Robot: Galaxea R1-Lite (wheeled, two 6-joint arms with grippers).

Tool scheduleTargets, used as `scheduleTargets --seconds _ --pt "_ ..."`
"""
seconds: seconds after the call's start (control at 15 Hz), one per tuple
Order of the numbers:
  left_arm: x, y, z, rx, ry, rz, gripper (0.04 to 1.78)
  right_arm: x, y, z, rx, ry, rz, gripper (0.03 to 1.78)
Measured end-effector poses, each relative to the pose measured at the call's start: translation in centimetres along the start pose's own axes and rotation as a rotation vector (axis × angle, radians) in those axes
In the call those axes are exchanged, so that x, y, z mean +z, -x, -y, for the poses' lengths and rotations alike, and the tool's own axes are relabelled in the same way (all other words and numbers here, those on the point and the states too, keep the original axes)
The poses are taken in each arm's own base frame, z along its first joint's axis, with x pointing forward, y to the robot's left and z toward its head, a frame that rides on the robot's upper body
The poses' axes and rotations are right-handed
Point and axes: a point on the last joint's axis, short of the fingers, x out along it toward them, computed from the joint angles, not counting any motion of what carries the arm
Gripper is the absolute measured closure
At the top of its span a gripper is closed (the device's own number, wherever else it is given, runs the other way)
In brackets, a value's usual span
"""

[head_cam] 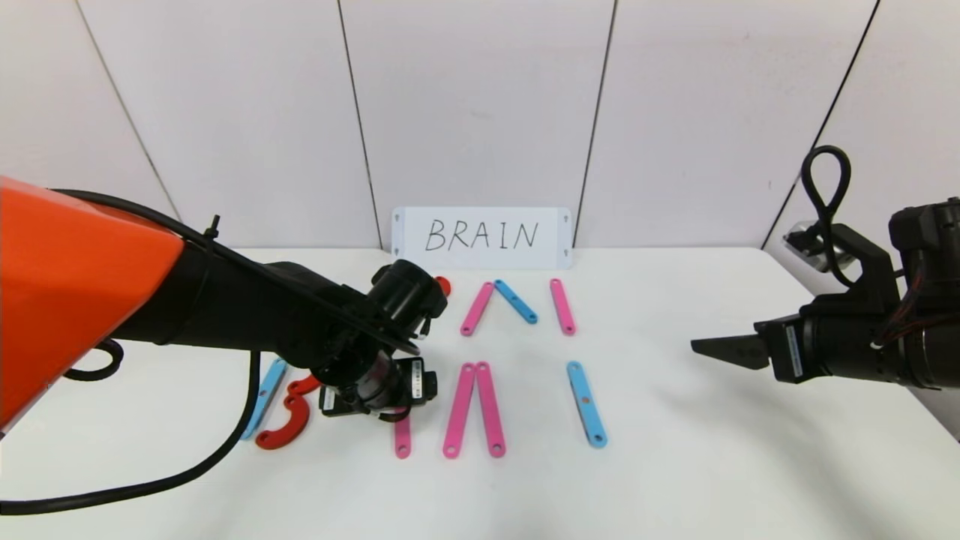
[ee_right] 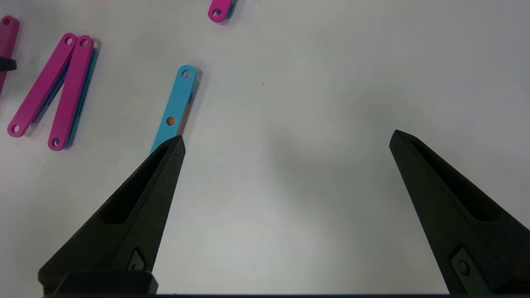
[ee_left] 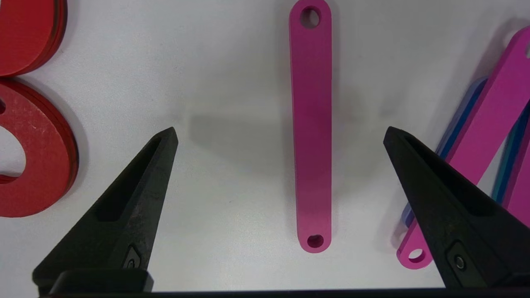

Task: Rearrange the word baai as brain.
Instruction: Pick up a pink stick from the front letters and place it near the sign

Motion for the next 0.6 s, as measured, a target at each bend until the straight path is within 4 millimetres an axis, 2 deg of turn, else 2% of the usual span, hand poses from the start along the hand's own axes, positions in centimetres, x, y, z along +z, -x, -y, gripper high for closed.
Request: scheduleTargets --seconds 0.13,0.27,0.6 --pt "-0.15 -0.38 0.02 0.007 -0.003 -0.01 0.2 0.0 -0.01 -0.01 0.0 0.0 0.0 0.08" --pt "-0.23 -0.67 0.06 0.012 -0.007 -0.015 0.41 -0.01 -0.07 0.01 0.0 0.0 -0.002 0.08" --pt "-0.28 -0.87 0.09 0.015 -0.009 -0.019 1.27 -0.04 -0.11 0.01 0.001 0.001 -0.004 0.08"
